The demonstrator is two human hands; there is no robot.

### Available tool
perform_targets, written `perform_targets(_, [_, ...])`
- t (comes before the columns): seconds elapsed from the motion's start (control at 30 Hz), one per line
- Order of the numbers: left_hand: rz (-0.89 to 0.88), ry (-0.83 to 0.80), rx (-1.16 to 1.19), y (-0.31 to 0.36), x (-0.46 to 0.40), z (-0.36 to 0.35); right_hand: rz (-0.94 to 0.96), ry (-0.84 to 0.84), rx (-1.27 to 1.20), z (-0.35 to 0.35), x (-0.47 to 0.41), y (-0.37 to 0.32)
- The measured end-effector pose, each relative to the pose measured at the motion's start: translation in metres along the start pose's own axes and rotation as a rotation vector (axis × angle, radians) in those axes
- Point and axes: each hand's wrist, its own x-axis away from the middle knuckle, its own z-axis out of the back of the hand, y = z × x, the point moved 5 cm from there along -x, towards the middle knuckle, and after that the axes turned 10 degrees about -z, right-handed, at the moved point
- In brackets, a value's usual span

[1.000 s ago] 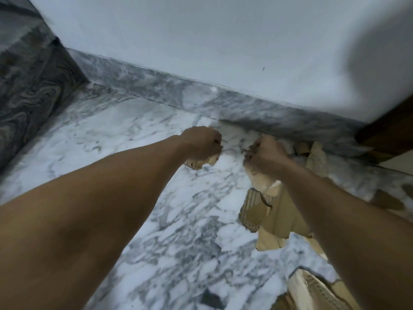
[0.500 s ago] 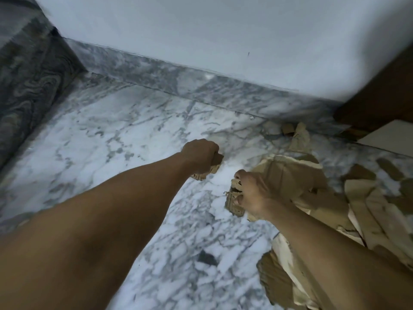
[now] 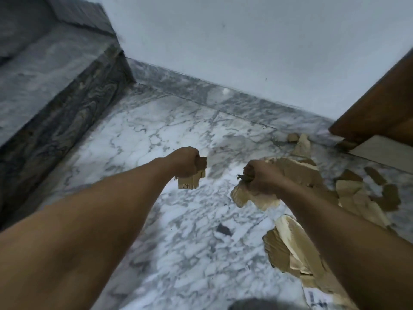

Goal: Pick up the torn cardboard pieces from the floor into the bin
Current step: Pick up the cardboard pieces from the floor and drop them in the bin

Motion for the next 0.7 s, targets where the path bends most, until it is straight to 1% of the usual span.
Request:
perform_targets(0.13, [0.059, 0.012, -0.005, -0.003, 0.054, 0.035, 0.045, 0.033, 0.084, 0.026, 0.032, -0.054])
perform_targets(0.23, [0.086, 0.067, -0.016, -0.008, 0.114, 0.07, 0.192, 0.027, 0.178, 0.035, 0.07, -0.115])
perform_targets(0.27, [0.098, 0.083, -0.019, -0.011, 0.134, 0.081, 0.228, 0.025, 0.166, 0.038, 0.084, -0.134])
perform_targets(0.33, [0.13, 0.109, -0.027, -0.02, 0.178, 0.1, 0.262, 0.013, 0.049, 0.042, 0.115, -0.169])
perform_targets(0.4, [0.175, 0.152, -0.042, -0.033, 0.223, 0.118, 0.284, 0.017, -0.015, 0.044, 0.143, -0.202])
perform_targets(0.5, [0.227, 0.239, -0.025, -0.053, 0.291, 0.139, 0.353, 0.012, 0.018, 0.036, 0.182, -0.257])
perform_targets(0.57, [0.268, 0.289, -0.058, -0.067, 0.337, 0.15, 0.401, 0.007, 0.023, 0.029, 0.211, -0.295])
perform_targets(0.7, [0.381, 0.362, -0.01, -0.121, 0.432, 0.151, 0.479, -0.026, -0.007, -0.008, 0.269, -0.373])
